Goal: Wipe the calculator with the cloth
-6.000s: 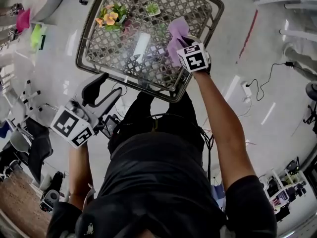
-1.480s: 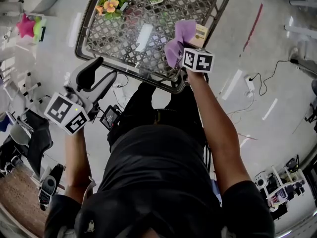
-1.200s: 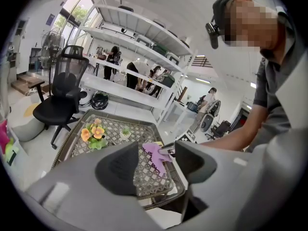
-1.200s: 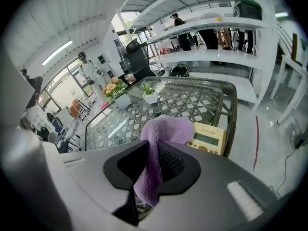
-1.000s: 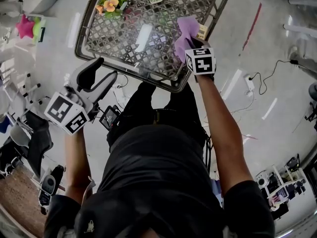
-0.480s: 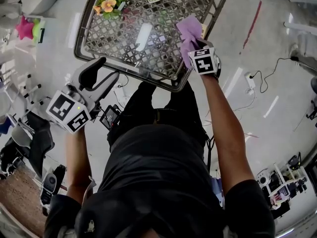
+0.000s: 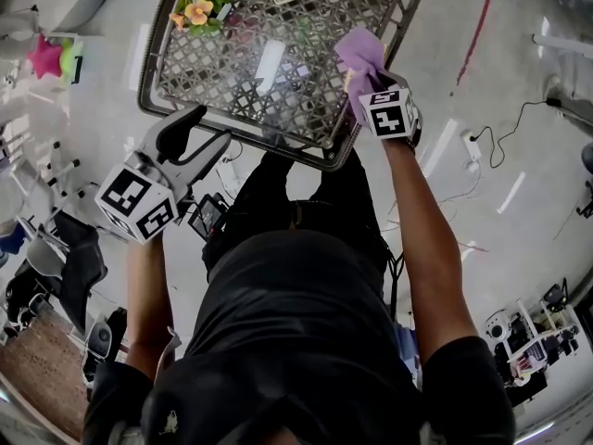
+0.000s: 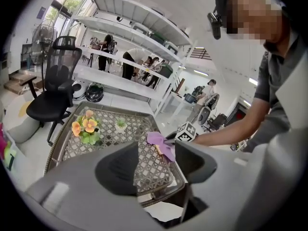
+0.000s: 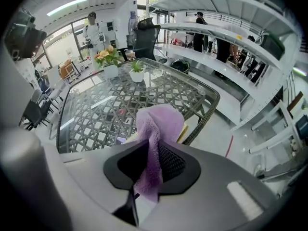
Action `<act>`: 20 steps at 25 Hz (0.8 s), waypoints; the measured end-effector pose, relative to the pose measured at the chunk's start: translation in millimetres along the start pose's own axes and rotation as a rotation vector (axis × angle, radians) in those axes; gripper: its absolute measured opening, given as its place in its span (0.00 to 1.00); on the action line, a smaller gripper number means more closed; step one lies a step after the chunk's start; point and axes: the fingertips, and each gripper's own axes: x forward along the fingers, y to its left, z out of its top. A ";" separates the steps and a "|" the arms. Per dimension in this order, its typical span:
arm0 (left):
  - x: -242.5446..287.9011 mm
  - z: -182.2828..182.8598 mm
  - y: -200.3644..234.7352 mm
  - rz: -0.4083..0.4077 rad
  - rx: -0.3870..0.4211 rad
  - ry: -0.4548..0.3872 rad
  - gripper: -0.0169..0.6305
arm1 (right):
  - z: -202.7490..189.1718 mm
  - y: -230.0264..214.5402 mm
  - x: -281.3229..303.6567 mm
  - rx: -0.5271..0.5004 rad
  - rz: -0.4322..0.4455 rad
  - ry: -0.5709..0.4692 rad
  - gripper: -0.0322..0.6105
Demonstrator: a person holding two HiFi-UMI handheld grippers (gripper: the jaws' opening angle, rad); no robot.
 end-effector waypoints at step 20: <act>14.9 -18.1 12.8 -0.027 -0.022 0.055 0.46 | 2.8 -9.8 -1.4 0.162 -0.020 -0.018 0.14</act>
